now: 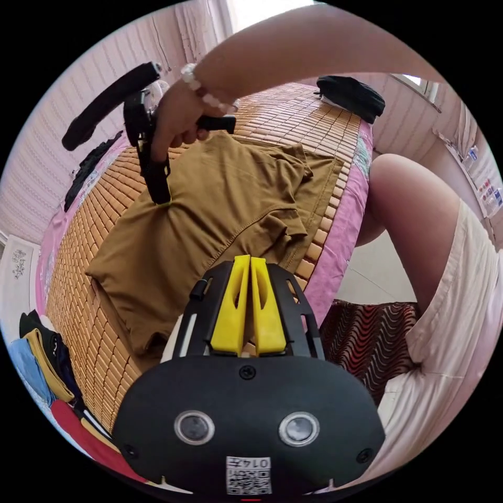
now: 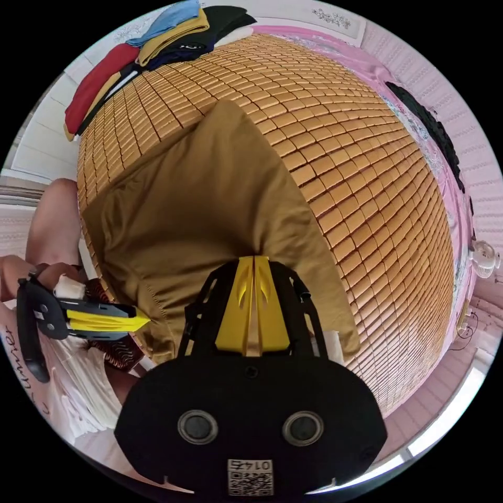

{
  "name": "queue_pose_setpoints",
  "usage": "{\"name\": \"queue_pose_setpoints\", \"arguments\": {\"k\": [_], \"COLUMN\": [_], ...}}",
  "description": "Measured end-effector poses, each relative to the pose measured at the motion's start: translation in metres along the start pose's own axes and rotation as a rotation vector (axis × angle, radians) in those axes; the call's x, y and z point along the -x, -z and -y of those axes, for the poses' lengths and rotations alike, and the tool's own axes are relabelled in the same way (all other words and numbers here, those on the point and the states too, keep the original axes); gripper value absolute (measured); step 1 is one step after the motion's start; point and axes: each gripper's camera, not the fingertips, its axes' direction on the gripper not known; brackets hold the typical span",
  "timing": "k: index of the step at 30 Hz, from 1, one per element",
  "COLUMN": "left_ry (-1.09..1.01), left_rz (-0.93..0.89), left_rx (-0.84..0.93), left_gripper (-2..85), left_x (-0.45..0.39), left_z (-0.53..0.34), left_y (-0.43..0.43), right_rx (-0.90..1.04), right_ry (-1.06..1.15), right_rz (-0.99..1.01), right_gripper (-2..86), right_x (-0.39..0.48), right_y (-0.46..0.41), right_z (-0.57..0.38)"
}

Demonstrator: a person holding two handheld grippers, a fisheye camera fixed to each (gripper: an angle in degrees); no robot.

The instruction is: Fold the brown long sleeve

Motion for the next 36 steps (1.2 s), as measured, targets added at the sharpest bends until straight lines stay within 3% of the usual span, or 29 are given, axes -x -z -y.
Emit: {"name": "queue_pose_setpoints", "arguments": {"k": [4,9,17,22,26,28,31,36], "left_ry": [-0.009,0.025,0.065,0.059,0.081,0.102,0.101,-0.025], "left_rz": [0.028,-0.032,-0.083,-0.112,-0.133,-0.138,-0.156,-0.221], "left_rx": [-0.012,-0.041,-0.077,-0.103,-0.245,-0.320,-0.367,-0.353], "left_gripper": [-1.0,-1.0,-0.9,-0.6,1.6,8.5,16.7,18.2], "left_x": [-0.012,-0.010,-0.009,-0.011,-0.008,-0.007,-0.014,-0.041], "left_z": [0.000,-0.005,-0.011,-0.018,-0.019,-0.014,0.003,0.043], "left_y": [0.003,0.005,0.006,0.013,0.041,0.049,0.047,0.031], "right_rx": [0.054,0.179,0.015,-0.373,-0.406,-0.374,-0.384,-0.405], "right_ry": [-0.053,0.012,-0.076,-0.291,-0.522,-0.654,-0.776,-0.841], "right_rz": [-0.112,-0.111,-0.035,0.057,0.059,0.127,0.145,0.221], "right_gripper": [-0.5,-0.5,-0.4,0.6,4.1,10.0,10.5,6.5], "right_x": [-0.011,-0.013,-0.037,-0.036,-0.014,0.006,0.031,0.038], "right_y": [0.007,-0.018,-0.034,-0.023,-0.079,-0.129,-0.182,-0.241], "right_z": [0.035,0.068,0.052,-0.100,-0.226,-0.293,-0.351,-0.389]}}
